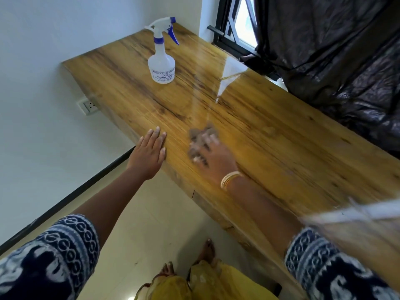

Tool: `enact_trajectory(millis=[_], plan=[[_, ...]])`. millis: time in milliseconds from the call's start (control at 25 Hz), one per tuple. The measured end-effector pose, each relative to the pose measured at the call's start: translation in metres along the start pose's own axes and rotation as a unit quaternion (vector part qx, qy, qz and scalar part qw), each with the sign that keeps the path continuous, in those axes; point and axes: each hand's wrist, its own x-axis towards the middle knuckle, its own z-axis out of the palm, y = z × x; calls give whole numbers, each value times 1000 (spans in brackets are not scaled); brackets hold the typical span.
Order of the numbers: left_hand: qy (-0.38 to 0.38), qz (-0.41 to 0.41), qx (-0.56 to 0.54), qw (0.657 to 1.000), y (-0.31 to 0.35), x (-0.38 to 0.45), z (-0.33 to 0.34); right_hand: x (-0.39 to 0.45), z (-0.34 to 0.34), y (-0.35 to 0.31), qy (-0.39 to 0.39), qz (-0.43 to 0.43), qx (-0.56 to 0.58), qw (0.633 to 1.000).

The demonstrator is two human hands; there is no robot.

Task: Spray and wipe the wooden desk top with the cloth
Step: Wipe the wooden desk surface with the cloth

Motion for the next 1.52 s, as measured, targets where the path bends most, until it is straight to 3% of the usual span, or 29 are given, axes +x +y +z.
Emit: enact_trajectory(millis=[120,200,320,400,480,560,720,840,880,960,1080,1160,1240,1360,1440,1520], plan=[[-1,12,26,1000,3,-5,1,-39,-9,-26,-63,-166,21,984],[-8,38,40,998,6,-11,1,-36,-14,5,-76,-174,-8,982],[-15,86,49,995,19,-27,5,-16,-24,86,-45,44,-3,998],[-6,85,48,995,28,-35,9,-8,-32,114,-65,223,9,973],[-5,73,37,997,31,-36,11,1,-34,97,-70,293,-6,954],[-6,69,29,997,31,-36,10,1,-26,55,-61,223,-22,973],[6,91,55,994,35,-37,8,-67,-10,-27,-62,-36,9,997],[1,111,73,991,33,-33,5,-113,-23,1,-79,-116,13,990],[-3,124,68,990,34,-32,3,-120,-25,27,-69,-88,11,994],[-11,167,63,984,46,-34,3,-127,-34,86,-39,59,-9,997],[-12,196,63,978,68,-37,9,-127,-48,153,-45,318,-5,947],[-29,193,48,980,70,-35,7,-117,-49,151,-50,391,8,919],[-30,200,50,978,66,-35,8,-112,-44,121,-36,345,-4,938],[-19,194,58,979,67,-37,7,-134,-32,48,-38,139,-11,990],[-15,191,60,980,75,-40,8,-164,-29,11,-57,-6,3,998],[-12,196,49,979,88,-38,10,-180,-31,17,-92,-113,15,989]])
